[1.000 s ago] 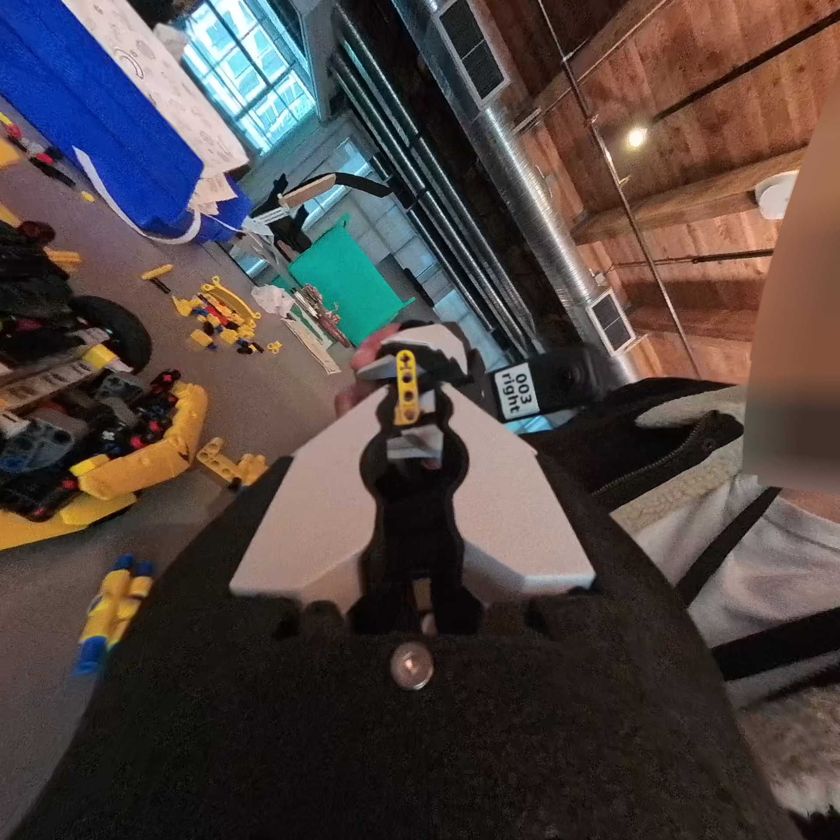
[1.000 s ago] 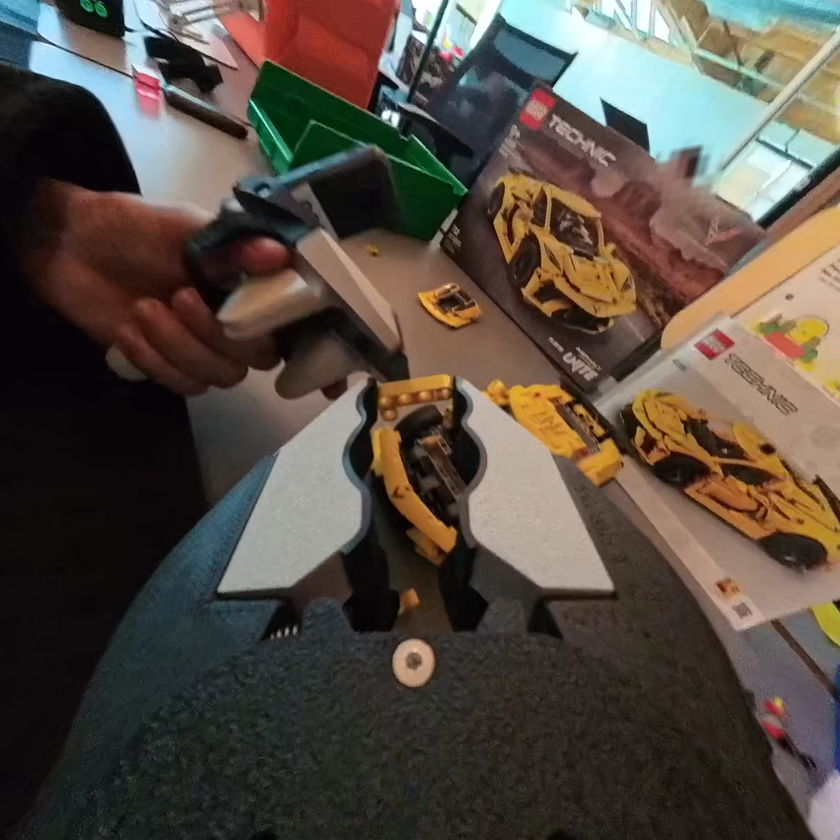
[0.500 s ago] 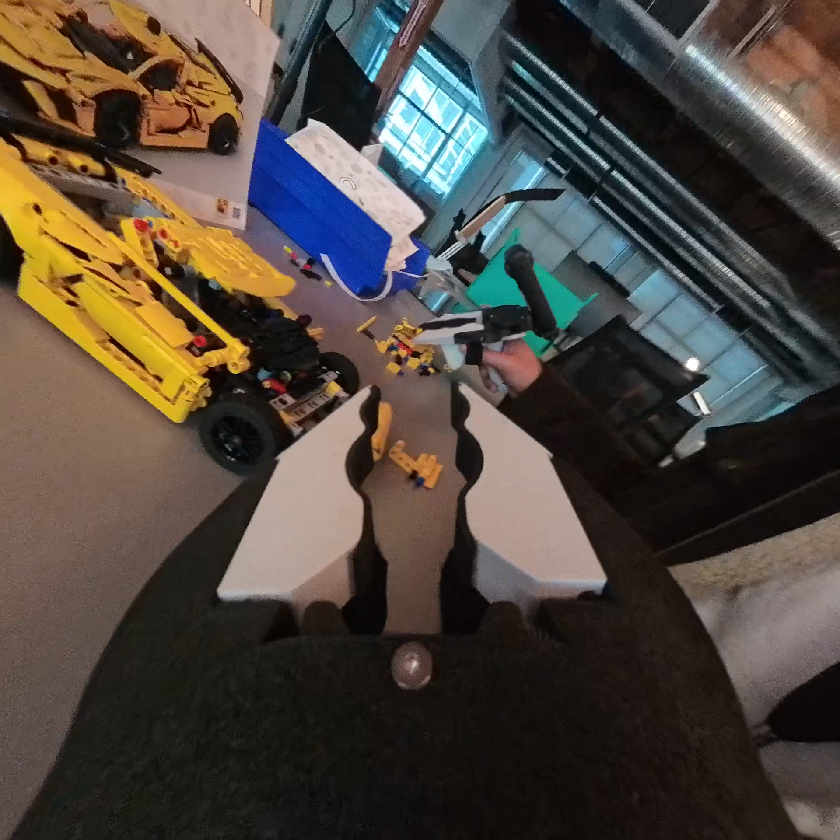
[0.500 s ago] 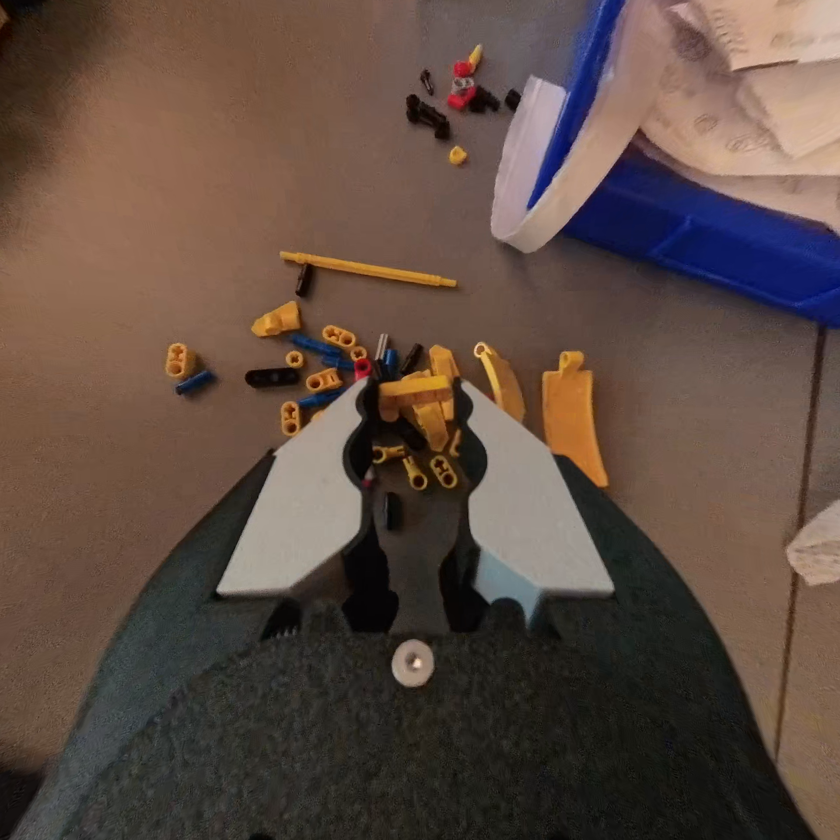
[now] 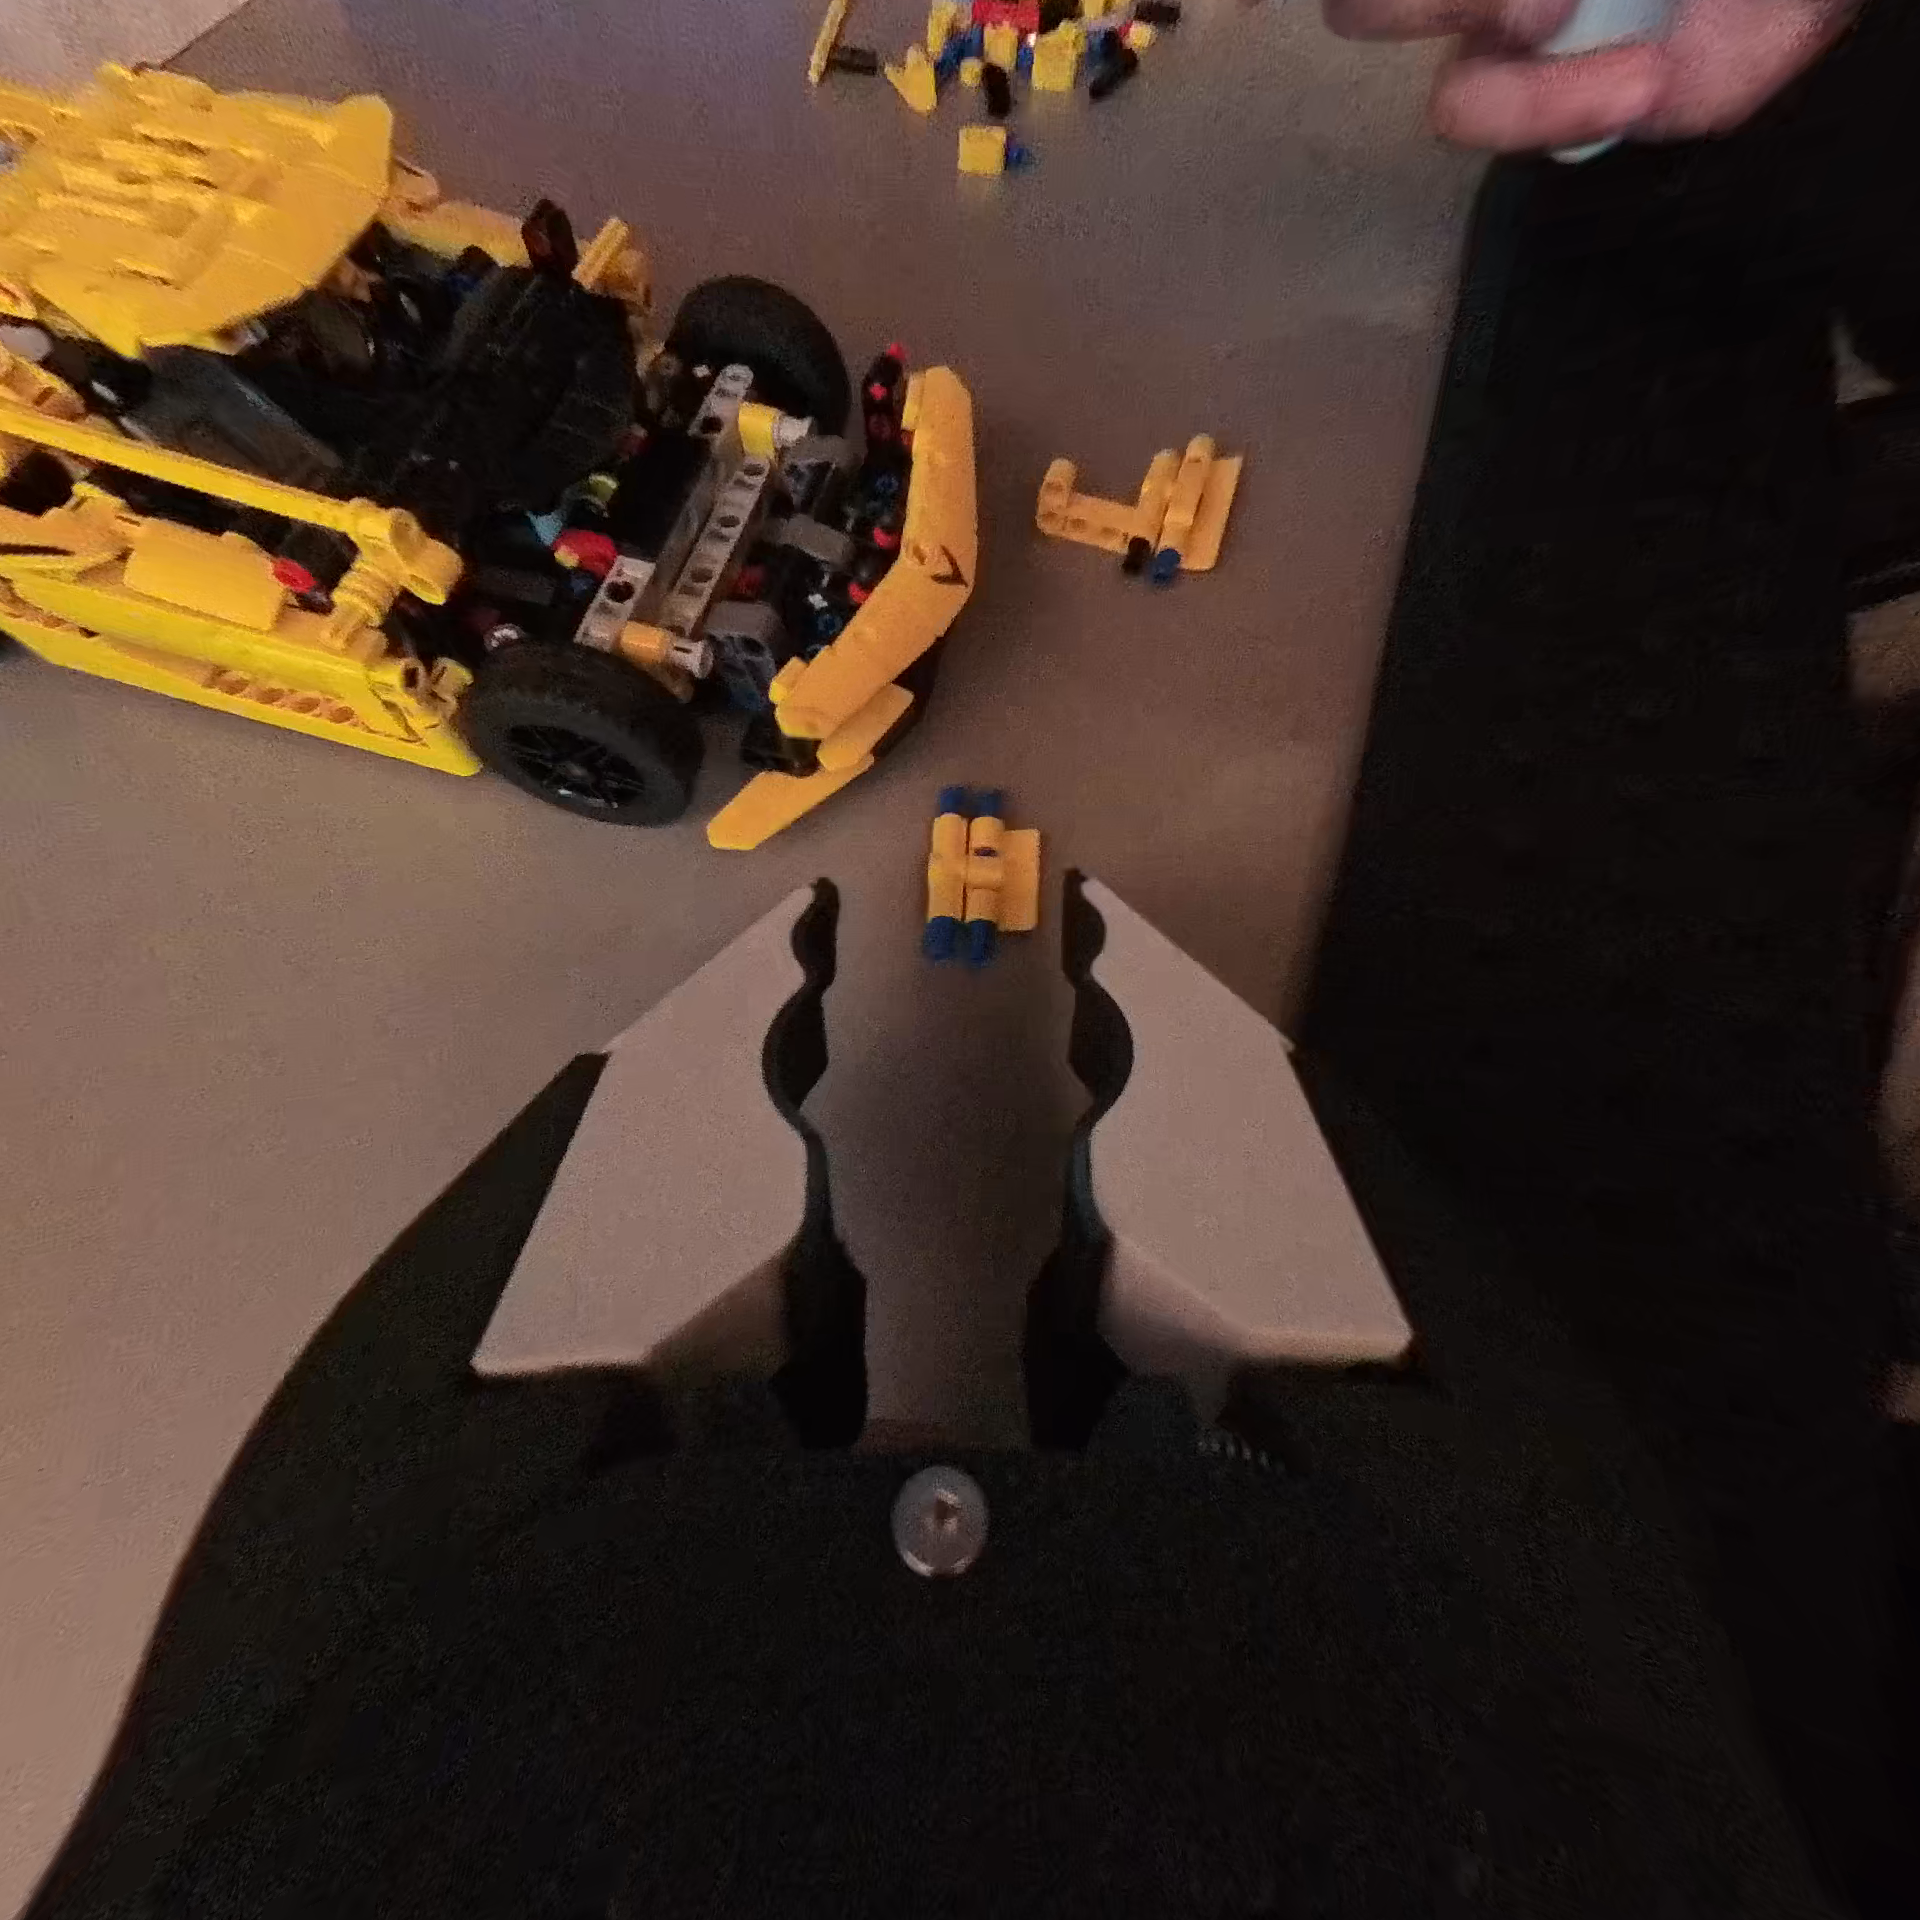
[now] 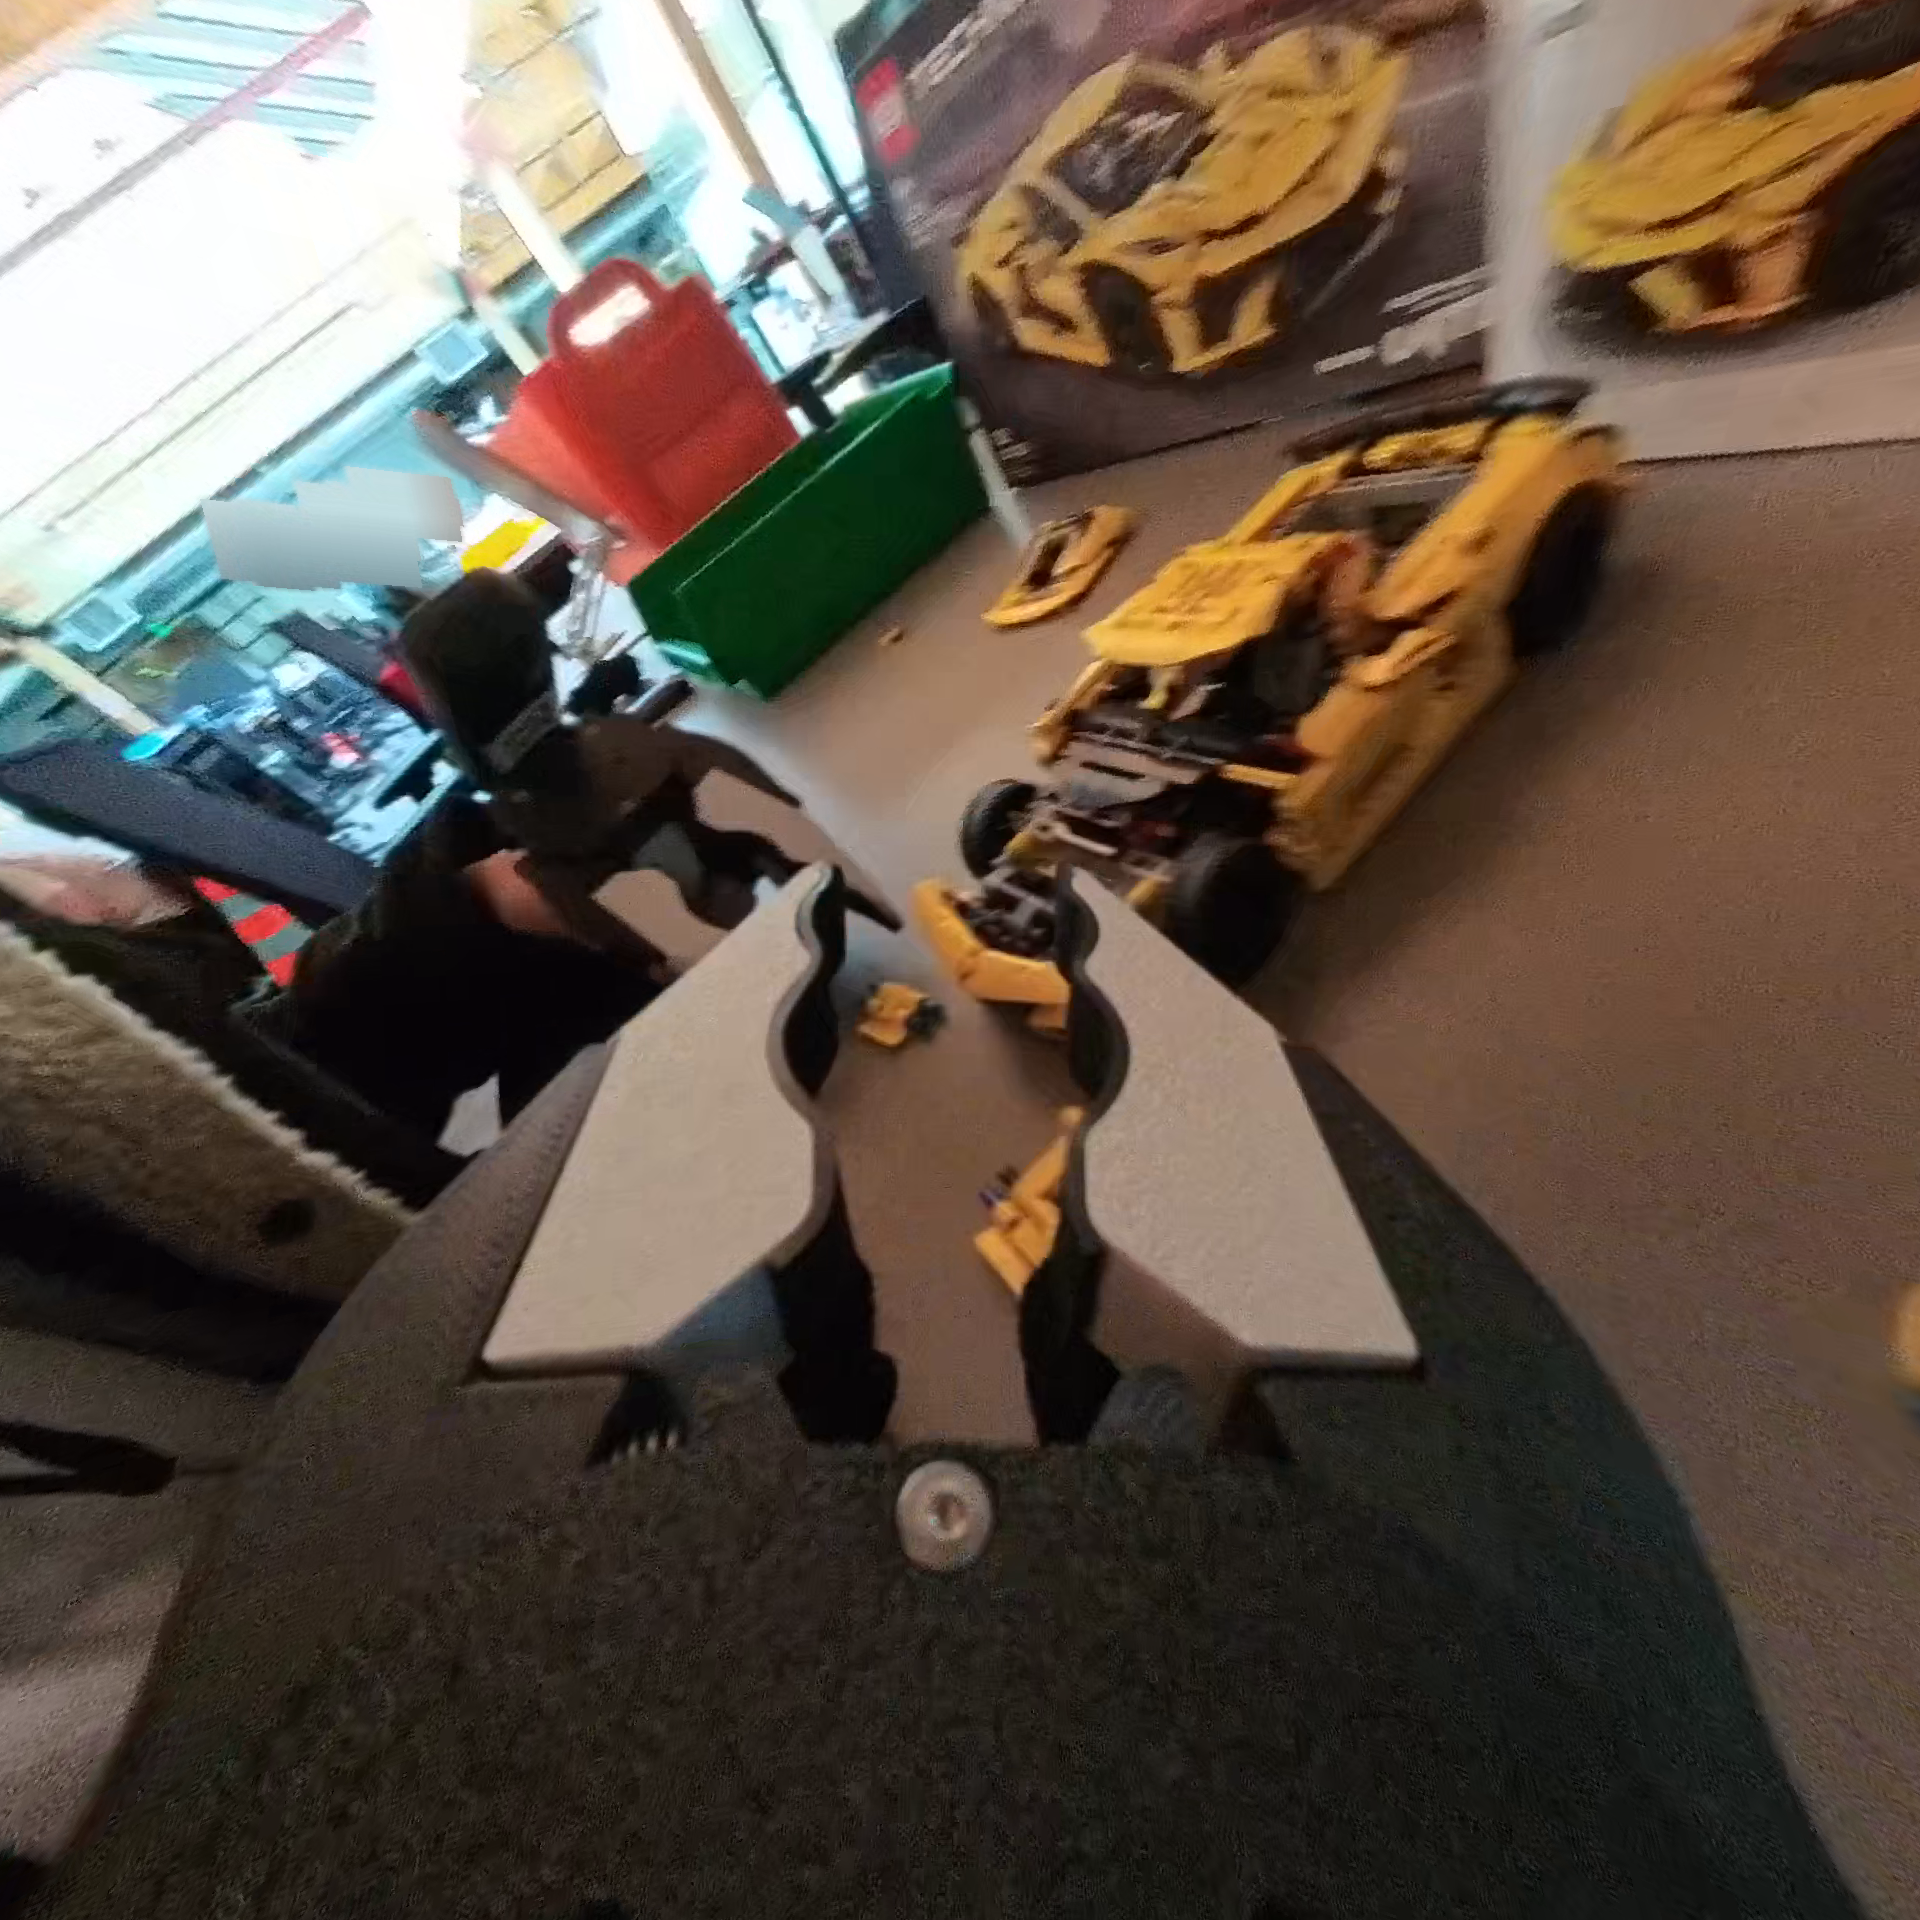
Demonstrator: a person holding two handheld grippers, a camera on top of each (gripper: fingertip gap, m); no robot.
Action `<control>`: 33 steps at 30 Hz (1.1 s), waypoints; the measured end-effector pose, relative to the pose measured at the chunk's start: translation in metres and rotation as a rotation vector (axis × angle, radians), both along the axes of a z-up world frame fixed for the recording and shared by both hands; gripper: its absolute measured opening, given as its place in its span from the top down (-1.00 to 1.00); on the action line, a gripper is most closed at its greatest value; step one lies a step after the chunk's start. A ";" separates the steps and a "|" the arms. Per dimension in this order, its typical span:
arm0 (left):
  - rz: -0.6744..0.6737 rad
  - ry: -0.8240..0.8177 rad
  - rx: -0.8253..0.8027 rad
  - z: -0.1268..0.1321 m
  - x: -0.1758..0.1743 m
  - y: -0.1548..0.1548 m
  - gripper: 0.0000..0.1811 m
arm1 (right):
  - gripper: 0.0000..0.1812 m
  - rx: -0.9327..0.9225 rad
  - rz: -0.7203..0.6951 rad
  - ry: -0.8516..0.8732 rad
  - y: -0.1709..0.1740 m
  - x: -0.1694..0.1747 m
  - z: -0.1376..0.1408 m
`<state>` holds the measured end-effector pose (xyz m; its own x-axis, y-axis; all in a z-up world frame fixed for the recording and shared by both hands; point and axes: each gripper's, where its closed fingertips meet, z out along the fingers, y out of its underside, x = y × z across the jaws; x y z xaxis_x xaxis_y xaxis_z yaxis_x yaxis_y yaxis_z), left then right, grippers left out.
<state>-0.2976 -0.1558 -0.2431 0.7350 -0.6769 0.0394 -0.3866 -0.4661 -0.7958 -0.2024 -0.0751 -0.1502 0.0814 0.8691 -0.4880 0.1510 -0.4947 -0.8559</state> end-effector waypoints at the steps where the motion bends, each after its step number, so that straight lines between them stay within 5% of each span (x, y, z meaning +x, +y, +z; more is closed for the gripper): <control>1: -0.011 0.021 -0.010 -0.004 0.001 0.000 0.53 | 0.57 -0.008 0.052 0.005 -0.014 -0.010 -0.005; 8: -0.042 0.072 -0.045 -0.016 0.015 0.004 0.75 | 0.71 -0.089 0.317 -0.042 -0.074 -0.043 -0.023; 11: -0.079 0.183 0.073 -0.013 0.020 0.003 0.75 | 0.75 -0.127 0.269 -0.119 -0.070 -0.051 -0.039; 17: -0.090 0.178 0.501 0.050 0.037 0.000 0.76 | 0.72 -0.322 0.309 -0.126 -0.069 -0.049 -0.045; 27: -0.119 0.198 0.559 0.057 0.048 -0.006 0.76 | 0.95 -0.407 0.398 -0.071 -0.086 -0.051 -0.031; 30: -0.075 0.094 0.514 0.061 0.048 -0.007 0.75 | 0.95 -0.383 0.391 -0.060 -0.085 -0.050 -0.029; 33: 0.028 -0.238 0.352 0.076 0.040 -0.003 0.61 | 0.96 -0.363 0.398 0.038 -0.083 -0.045 -0.013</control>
